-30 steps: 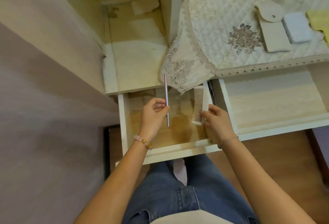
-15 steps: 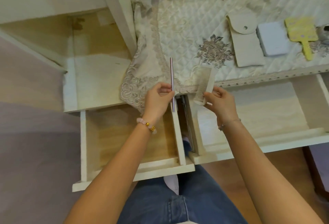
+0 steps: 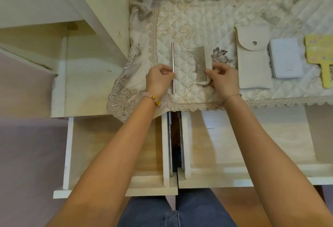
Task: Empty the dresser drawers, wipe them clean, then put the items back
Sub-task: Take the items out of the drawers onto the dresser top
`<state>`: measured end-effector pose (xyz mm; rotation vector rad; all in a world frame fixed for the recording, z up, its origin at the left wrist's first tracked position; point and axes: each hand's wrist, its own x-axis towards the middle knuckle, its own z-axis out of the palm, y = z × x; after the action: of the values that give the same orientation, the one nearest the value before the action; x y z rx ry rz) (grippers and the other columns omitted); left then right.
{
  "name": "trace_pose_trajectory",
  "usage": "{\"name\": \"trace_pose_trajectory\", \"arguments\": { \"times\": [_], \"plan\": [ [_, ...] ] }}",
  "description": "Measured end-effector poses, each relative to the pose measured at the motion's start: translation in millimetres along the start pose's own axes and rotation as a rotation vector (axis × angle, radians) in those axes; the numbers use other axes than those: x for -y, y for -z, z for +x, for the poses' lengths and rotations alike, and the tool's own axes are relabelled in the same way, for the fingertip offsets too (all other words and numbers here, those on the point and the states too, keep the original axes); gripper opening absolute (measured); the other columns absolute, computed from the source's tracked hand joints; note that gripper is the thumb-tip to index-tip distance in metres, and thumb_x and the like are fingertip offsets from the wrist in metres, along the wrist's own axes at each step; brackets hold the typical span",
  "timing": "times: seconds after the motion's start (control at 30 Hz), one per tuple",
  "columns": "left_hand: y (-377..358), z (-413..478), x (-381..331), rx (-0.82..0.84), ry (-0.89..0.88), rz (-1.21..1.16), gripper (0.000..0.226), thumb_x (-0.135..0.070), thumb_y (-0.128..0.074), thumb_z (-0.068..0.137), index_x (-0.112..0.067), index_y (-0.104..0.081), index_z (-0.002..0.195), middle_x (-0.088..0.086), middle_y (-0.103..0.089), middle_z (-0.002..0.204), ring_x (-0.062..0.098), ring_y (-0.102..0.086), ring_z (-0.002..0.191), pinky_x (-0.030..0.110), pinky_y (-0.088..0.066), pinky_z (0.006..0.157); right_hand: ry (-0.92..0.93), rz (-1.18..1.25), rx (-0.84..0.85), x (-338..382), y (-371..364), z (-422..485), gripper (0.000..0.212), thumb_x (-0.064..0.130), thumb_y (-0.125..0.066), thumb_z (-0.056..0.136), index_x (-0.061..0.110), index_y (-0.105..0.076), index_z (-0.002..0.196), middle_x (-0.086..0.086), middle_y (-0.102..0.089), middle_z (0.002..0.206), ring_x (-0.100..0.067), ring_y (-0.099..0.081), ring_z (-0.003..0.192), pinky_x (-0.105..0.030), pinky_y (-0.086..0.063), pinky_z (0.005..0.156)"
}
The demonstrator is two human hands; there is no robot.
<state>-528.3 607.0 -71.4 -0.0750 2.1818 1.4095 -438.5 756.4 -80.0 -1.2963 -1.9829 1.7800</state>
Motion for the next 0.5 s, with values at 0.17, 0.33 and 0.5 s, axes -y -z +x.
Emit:
{"name": "trace_pose_trajectory", "arguments": {
  "times": [0.17,0.33,0.5],
  "plan": [
    [-3.8,4.1,-1.9,-0.02,-0.014,0.079,0.019,-0.003,-0.07,0.076,-0.006,-0.066,0.094,0.002,-0.062,0.076,0.023,-0.067,0.085,0.038,-0.056,0.081,0.02,-0.084,-0.099,-3.2,-8.9,5.4,0.018,0.018,-0.07,0.078,0.016,-0.067,0.096,0.011,-0.06,0.066,-0.01,-0.061,0.075,-0.033,-0.053,0.084],
    [-7.8,0.4,2.5,-0.086,-0.1,0.159,0.016,-0.009,-0.072,0.076,-0.009,-0.064,0.09,-0.002,-0.061,0.072,0.017,-0.065,0.074,0.024,-0.053,0.069,0.073,-0.261,-0.194,-6.7,-12.0,4.1,0.011,0.029,-0.069,0.078,0.022,-0.064,0.086,0.015,-0.054,0.059,-0.007,-0.059,0.071,-0.026,-0.047,0.074],
    [-10.1,-2.3,7.7,-0.151,-0.173,0.26,0.013,-0.013,-0.07,0.078,-0.009,-0.064,0.09,0.001,-0.064,0.078,0.015,-0.063,0.075,0.028,-0.053,0.071,0.135,-0.398,-0.204,-9.2,-10.1,0.4,0.02,0.033,-0.067,0.08,0.018,-0.064,0.093,0.008,-0.06,0.074,-0.009,-0.056,0.076,-0.023,-0.038,0.068]
  ]
}}
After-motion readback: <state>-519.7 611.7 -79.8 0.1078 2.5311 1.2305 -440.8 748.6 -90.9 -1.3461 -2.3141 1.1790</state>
